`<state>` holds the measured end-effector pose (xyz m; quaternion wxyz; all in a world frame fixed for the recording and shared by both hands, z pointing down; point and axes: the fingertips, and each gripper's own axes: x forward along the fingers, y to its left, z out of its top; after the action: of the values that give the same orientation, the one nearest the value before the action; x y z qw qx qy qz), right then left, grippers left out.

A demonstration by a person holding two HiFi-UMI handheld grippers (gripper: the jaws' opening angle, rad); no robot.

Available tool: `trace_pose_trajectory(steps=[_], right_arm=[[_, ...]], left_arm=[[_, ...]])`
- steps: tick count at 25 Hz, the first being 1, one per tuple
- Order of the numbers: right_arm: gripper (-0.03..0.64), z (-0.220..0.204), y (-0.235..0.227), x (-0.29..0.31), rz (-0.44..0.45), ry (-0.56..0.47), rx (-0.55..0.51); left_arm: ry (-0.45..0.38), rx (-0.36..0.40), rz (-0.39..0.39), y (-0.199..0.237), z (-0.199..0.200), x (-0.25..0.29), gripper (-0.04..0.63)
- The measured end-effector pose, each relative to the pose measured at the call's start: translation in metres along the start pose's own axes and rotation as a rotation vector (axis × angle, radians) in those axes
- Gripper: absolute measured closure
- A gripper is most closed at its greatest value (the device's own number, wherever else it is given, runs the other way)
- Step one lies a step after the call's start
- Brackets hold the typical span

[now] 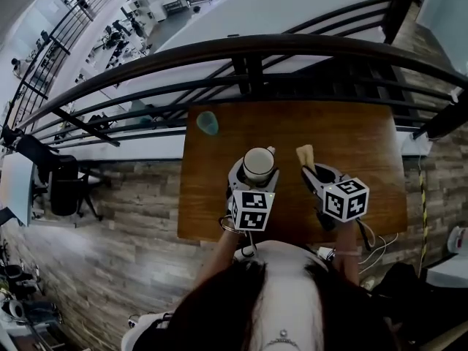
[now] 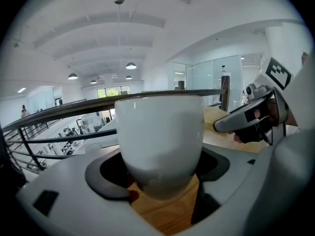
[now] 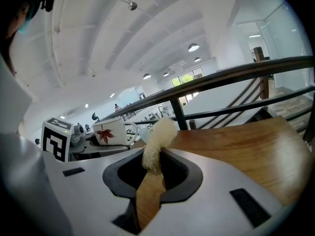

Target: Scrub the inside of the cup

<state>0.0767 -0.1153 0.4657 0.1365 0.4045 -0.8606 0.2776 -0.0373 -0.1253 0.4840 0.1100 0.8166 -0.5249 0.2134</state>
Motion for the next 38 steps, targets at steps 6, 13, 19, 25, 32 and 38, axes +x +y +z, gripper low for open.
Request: trace_pose_trajectory(steps=[6,13,19,25,32,38], right_arm=[[0.535,0.001,-0.004,-0.003,-0.024,0.001,-0.007],[0.535,0.001,-0.005,-0.005,-0.026,-0.002,-0.015],[0.535,0.0,0.001,-0.007,-0.016,-0.009,-0.021],[0.535,-0.001,0.003,-0.006,-0.034,-0.007,-0.021],[0.535,-0.007,0.005,-0.007,-0.038,0.003,-0.016],[0.535,-0.011,0.009,-0.008,-0.04,0.009,-0.015]], left_arm=[[-0.005,-0.015,0.005,0.001,0.004,-0.003,0.207],[-0.007,-0.023,0.001,0.0,0.006,-0.004,0.207],[-0.002,-0.021,-0.014,-0.003,0.005,-0.006,0.207],[0.001,-0.021,-0.029,-0.002,0.002,-0.009,0.207],[-0.003,-0.023,-0.037,-0.005,-0.001,-0.012,0.207],[-0.011,-0.025,-0.041,-0.005,-0.002,-0.017,0.207]])
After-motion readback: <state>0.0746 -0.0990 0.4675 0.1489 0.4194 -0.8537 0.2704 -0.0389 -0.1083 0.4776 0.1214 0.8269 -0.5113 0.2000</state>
